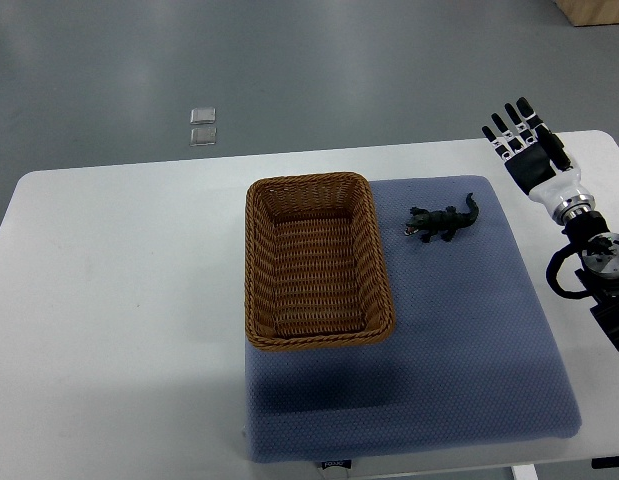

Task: Place crocodile in brown basket with right hand
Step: 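Move the right hand over the dark toy crocodile beside the basket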

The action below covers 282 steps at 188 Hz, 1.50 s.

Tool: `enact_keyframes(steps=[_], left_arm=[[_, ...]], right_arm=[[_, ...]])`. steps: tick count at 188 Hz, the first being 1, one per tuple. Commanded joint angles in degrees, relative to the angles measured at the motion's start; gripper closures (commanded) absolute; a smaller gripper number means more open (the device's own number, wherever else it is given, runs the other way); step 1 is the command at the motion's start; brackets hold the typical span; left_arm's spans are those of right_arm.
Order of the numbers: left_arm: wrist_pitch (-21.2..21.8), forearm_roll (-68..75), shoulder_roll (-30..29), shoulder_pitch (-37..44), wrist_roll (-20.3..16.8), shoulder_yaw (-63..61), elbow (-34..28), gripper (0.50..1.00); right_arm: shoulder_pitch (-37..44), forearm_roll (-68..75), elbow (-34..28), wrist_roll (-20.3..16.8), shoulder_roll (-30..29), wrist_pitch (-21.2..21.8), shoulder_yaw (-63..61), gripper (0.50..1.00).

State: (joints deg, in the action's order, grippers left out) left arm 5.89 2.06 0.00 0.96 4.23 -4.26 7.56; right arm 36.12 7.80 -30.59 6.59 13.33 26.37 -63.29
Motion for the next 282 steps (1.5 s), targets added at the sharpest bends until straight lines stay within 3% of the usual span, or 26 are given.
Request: enact_keyframes(steps=[1, 56, 97, 149, 189, 226, 282], left_arm=[[0.0, 0.0, 0.0, 0.0, 0.0, 0.0, 0.0, 0.5], [0.0, 0.0, 0.0, 0.0, 0.0, 0.0, 0.0, 0.5], [0.0, 0.0, 0.0, 0.0, 0.0, 0.0, 0.1, 0.5], [-0.1, 0.0, 0.0, 0.0, 0.0, 0.0, 0.1, 0.5], [-0.2, 0.0, 0.0, 0.0, 0.0, -0.1, 0.1, 0.5], [-0.2, 0.0, 0.0, 0.0, 0.0, 0.0, 0.5, 0.5], [-0.1, 0.0, 0.0, 0.4, 0.0, 0.0, 0.5, 0.5]], right_arm=[[0.0, -0.1, 0.0, 0.0, 0.0, 0.0, 0.0, 0.532], [0.7, -3.0, -0.1, -0.4, 1.1, -0.4, 2.0, 0.532], [4.8, -21.2, -0.4, -0.9, 5.2, -0.5, 7.5, 0.534], [20.2, -54.3, -2.9, -2.5, 11.9, 3.5, 29.4, 0.534], [34.0, -75.3, -5.1, -4.1, 11.5, 4.0, 49.7, 0.534], [40.1, -77.8, -8.1, -7.4, 9.9, 4.6, 58.8, 0.532], [37.1, -76.4, -12.0, -7.1, 8.8, 3.8, 59.0, 0.534]])
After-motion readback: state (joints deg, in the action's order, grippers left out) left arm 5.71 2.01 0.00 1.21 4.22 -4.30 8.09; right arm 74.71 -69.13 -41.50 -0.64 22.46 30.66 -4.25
